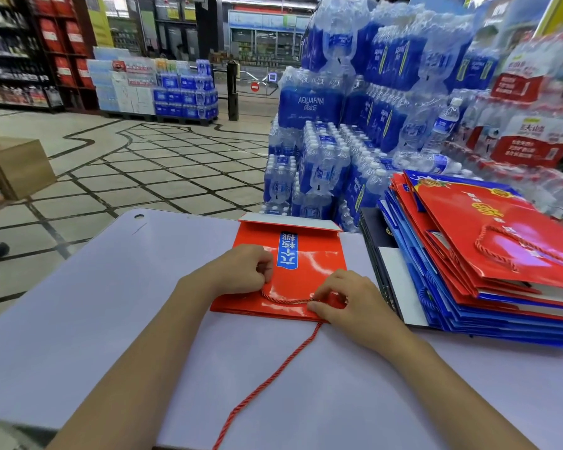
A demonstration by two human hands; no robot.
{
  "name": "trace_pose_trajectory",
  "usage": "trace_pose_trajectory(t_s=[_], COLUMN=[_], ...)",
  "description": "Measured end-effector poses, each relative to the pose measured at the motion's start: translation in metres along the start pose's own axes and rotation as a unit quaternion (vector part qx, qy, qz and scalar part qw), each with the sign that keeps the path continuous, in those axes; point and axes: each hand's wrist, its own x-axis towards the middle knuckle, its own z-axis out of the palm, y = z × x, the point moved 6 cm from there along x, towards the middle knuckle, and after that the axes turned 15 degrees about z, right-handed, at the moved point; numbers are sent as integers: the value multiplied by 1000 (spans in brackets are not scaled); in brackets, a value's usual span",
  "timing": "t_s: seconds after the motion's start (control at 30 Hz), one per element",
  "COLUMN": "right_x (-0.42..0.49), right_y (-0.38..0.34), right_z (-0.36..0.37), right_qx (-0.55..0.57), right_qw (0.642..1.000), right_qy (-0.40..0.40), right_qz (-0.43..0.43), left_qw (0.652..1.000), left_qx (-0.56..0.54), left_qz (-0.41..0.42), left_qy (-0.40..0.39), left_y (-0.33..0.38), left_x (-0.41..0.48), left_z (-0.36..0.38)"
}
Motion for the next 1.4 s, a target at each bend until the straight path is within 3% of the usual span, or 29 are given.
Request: trace_pose_trajectory(t_s=[0.1,0.23,0.3,0.53,0.77,1.0,1.4], right_x=[4,9,11,15,13,-4,-6], right_y=[2,13,19,28,26,24,22], right_z=[-1,-3,-4,-1,-6,-18,-22], right_qx=[33,58,67,50,60,-18,4], right_qw=[999,996,994,995,993,988,991], right_qy=[8,30,29,-10,-19,-137,-121], right_qz=[14,60,76,87,95,65,53], left_qw=[1000,995,992,980,977,976,965], left_qx=[9,-9,-18,14,-27,-36,-31], left_qz=[9,90,125,191,190,203,250], left_qy=[0,49,29,60,95,73,73], left_y=[2,25,40,53,59,60,69], left_x=[-1,4,10,21,18,15,13], left_z=[-1,5,17,34,29,25,18])
